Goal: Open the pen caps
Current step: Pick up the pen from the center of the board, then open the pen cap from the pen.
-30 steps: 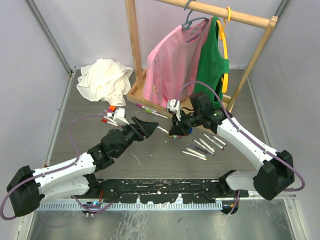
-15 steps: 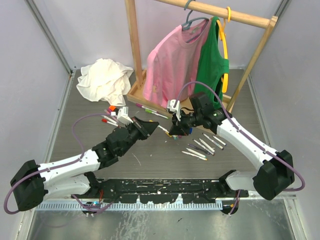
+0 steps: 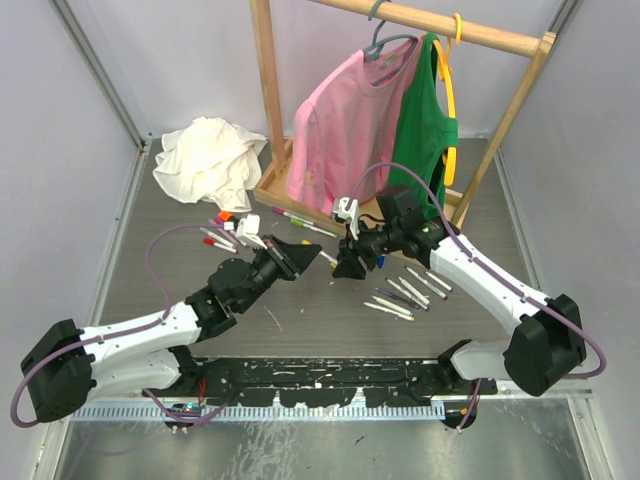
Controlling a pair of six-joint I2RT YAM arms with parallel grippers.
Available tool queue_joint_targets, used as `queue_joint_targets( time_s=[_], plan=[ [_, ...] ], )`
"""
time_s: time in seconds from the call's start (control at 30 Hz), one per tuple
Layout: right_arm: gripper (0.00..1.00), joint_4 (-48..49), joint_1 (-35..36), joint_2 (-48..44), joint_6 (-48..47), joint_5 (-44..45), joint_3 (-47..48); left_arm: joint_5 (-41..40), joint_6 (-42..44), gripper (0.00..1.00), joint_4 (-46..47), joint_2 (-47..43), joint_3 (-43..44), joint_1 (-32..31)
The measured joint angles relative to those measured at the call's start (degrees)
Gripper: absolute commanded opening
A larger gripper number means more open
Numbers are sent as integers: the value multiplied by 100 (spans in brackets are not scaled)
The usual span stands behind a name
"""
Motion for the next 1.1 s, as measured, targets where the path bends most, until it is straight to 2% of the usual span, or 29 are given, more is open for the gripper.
queue_joint_targets(
  time_s=[0.13,0.17,0.3,0.33,0.5,0.6,0.67,0.83,0.97,1.1],
  plan=[
    [43,74,0,11,120,-42,-20,85,164,0,186,28,-2,0],
    [37,94,0,11,144,-57,-20,114,223,0,227,46,-2,0],
    [3,105,0,11,214,-153,-20,144,439,0,350,101,-2,0],
    [1,96,0,11,177,-227,-22,109,487,0,358,103,-2,7],
    [1,162,33,11,-24,-313,-22,-81,782,0,415,-4,-15,28],
    [1,393,72,68,-118,-369,33,66,907,0,422,-210,-48,240],
    [1,487,87,155,-151,-249,142,195,918,0,424,-380,-33,612],
    [0,-52,-4,289,-264,-157,101,-260,868,0,439,-918,413,2105],
    [1,-354,0,254,-544,-76,96,-210,859,0,380,-1342,498,2232],
    [2,-975,0,37,-1204,216,2,142,785,0,173,-1932,140,2232]
  ],
)
